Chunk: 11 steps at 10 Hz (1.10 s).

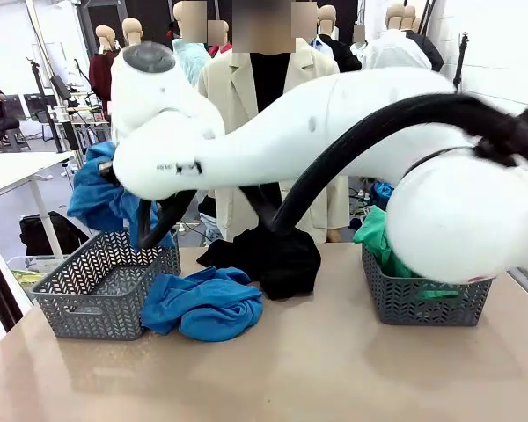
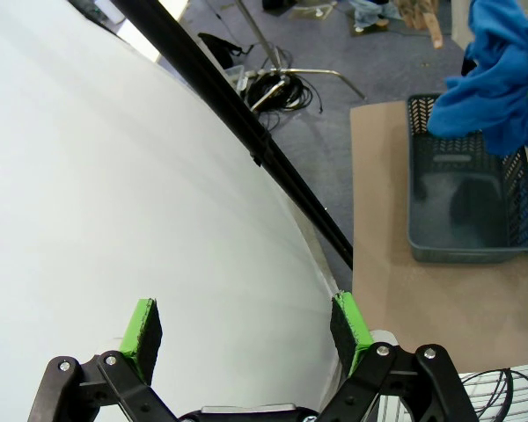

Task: Sort the tops and bottoms.
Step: Sort the clothes according to human instructions.

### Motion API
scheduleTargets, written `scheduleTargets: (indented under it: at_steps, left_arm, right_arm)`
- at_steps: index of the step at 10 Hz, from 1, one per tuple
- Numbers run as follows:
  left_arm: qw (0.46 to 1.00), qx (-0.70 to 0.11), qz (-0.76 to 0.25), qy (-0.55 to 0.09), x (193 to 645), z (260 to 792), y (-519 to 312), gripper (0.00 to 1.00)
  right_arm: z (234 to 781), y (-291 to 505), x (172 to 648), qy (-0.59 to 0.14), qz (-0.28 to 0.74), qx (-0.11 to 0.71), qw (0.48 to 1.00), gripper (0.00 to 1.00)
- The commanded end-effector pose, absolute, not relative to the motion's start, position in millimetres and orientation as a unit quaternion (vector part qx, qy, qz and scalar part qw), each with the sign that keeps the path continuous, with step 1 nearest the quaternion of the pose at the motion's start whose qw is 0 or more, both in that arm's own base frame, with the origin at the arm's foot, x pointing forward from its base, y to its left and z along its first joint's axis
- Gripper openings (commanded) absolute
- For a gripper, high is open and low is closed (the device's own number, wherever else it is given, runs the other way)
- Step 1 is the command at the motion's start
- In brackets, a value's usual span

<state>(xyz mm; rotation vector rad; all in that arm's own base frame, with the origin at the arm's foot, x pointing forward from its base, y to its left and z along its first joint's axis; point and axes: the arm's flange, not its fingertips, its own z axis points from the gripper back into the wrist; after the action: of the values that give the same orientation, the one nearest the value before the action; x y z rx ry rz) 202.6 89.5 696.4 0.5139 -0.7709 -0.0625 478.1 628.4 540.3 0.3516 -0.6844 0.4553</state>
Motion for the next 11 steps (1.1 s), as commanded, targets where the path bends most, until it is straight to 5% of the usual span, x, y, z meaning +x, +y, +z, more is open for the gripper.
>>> scheduleTargets:
  at_steps: [1,8,9,11]
  left_arm:
    - [0.892,0.255,-0.031,-0.373,203,697,92,1.00]
    - [0.892,0.255,-0.031,-0.373,203,697,92,1.00]
    - [0.892,0.255,-0.031,-0.373,203,697,92,1.00]
    - [0.892,0.255,-0.031,-0.373,203,697,92,1.00]
  right_arm:
    - [530,646,487,-0.308,0.199,0.163,0.916,0.00]
    - [436,674,456,-0.226,0.178,0.150,0.946,0.00]
    - [435,676,454,-0.220,0.185,0.142,0.947,0.05]
    - [446,678,454,-0.213,0.199,0.124,0.948,0.43]
